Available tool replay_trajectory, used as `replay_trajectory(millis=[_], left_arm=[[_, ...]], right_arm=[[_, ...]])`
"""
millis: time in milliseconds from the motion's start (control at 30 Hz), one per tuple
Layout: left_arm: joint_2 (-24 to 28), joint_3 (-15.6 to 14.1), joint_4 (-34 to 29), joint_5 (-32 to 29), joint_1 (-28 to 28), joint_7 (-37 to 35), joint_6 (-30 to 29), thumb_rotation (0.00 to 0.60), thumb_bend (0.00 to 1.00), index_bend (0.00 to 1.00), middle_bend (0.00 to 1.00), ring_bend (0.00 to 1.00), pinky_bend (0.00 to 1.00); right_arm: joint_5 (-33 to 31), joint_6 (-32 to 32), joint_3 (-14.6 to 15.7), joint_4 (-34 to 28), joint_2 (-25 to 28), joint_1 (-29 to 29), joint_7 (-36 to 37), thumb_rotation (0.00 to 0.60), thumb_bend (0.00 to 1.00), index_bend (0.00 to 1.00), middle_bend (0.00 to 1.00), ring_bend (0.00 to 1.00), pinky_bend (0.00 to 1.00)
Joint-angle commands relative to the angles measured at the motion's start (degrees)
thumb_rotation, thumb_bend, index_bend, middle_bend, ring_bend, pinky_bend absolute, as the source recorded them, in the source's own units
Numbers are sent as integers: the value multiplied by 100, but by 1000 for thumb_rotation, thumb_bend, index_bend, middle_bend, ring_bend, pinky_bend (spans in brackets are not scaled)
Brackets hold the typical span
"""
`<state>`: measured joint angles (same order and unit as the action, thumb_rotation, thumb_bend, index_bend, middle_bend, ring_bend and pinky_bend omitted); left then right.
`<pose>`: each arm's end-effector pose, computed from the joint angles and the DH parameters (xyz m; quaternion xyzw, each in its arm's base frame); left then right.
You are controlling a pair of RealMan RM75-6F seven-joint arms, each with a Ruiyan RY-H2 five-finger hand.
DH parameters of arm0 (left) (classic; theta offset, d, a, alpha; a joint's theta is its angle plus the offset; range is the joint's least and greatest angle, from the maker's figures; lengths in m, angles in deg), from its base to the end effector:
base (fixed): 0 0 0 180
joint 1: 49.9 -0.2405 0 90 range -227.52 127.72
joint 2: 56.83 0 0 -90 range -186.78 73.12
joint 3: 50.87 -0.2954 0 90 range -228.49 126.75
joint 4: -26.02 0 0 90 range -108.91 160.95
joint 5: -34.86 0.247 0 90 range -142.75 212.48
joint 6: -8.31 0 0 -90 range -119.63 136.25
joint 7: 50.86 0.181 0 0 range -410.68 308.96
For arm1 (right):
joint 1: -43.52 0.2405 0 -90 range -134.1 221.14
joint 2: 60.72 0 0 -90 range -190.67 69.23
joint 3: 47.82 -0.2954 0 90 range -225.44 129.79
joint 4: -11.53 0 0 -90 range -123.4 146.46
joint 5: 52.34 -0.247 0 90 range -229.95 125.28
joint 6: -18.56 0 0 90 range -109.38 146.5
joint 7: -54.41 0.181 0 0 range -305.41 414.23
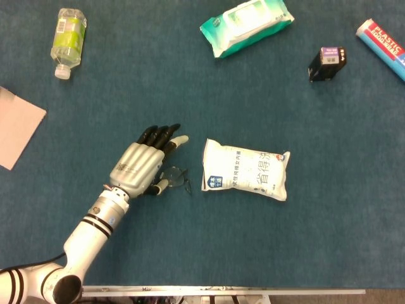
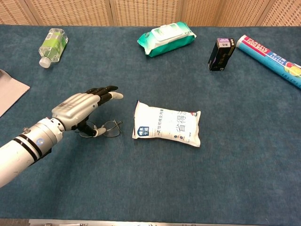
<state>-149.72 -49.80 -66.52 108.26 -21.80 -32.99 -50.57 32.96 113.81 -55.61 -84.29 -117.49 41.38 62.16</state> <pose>-0.1979 0.2812 -0.1148 -0.7409 -0.4606 -0.3558 0.3350 -0.3593 -0.1960 0.2268 0.5087 -0.3548 0.4532 0.6403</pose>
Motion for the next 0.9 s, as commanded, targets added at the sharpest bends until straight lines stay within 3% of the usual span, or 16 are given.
replay_trajectory(millis=[33, 300, 900], left_arm=[[-28, 5, 41, -39, 11, 11, 15, 600, 261, 109, 0, 0, 1], [193, 39, -138, -42, -57, -72, -150, 600, 262, 109, 0, 0, 1], [1502, -190, -1410, 599, -606, -530, -1074, 600, 261, 105, 0, 0, 1]], right_arm=[[-1, -3, 1, 1, 2, 0, 0, 600, 288, 603, 389, 257, 288], [-6, 6, -8, 3, 6, -4, 20, 600, 288, 603, 389, 257, 288], [75, 16, 27, -19, -21, 0, -45, 600, 288, 603, 389, 257, 288]])
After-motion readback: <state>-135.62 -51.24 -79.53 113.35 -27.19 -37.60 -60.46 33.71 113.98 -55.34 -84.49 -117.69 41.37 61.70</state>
